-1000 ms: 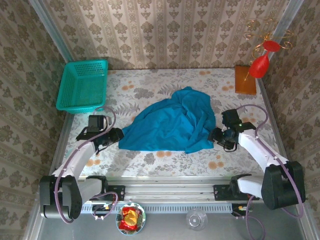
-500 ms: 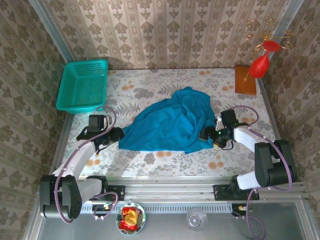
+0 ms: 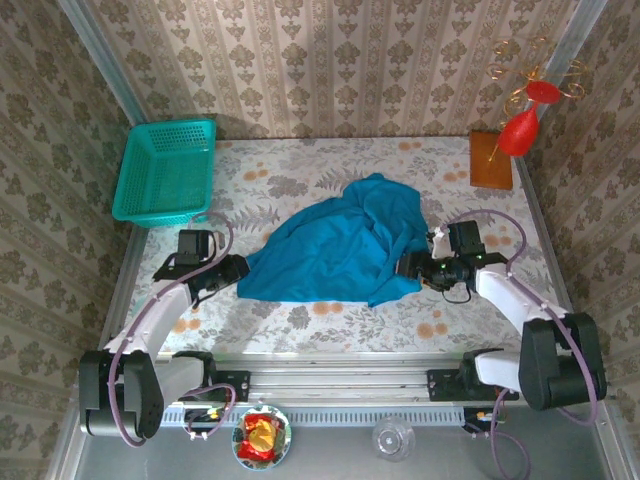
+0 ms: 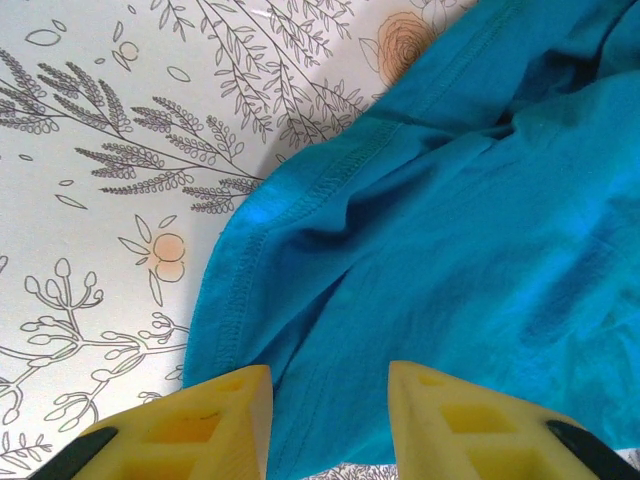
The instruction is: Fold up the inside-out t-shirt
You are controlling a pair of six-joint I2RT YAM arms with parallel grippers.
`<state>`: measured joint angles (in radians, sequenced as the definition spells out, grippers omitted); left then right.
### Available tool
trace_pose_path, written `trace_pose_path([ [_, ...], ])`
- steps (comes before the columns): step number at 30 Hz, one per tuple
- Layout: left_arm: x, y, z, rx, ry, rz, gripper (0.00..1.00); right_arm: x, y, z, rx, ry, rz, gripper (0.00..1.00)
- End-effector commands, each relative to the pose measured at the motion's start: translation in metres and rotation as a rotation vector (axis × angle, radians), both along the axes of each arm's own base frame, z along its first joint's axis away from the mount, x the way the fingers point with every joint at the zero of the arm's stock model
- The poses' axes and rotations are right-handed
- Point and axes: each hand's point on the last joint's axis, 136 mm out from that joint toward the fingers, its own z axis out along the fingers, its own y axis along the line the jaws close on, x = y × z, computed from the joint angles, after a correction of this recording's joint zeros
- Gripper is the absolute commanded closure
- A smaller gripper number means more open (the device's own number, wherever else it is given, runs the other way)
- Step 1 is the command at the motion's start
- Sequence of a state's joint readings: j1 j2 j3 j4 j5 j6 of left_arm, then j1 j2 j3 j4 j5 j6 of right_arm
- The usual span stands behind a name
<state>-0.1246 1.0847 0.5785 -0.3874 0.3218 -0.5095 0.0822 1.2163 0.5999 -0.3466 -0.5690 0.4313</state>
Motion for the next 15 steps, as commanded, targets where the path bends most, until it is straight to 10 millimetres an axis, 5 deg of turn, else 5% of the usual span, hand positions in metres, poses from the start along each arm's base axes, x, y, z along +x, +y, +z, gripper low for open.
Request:
trace_pose_path([
  [1,0.001,-0.004,0.003,-0.018,-0.012,0.000,0.63,-0.014,0.005,-0.002,0.023,0.038,0.004,0.44],
  [11,0.002,-0.007,0.006,-0.024,-0.016,-0.002,0.63,-0.016,-0.003,-0.010,-0.082,0.085,-0.019,0.87],
  [15,0.001,-0.004,0.006,-0.003,-0.014,-0.003,0.63,-0.011,-0.019,0.005,-0.164,0.076,-0.092,1.00],
])
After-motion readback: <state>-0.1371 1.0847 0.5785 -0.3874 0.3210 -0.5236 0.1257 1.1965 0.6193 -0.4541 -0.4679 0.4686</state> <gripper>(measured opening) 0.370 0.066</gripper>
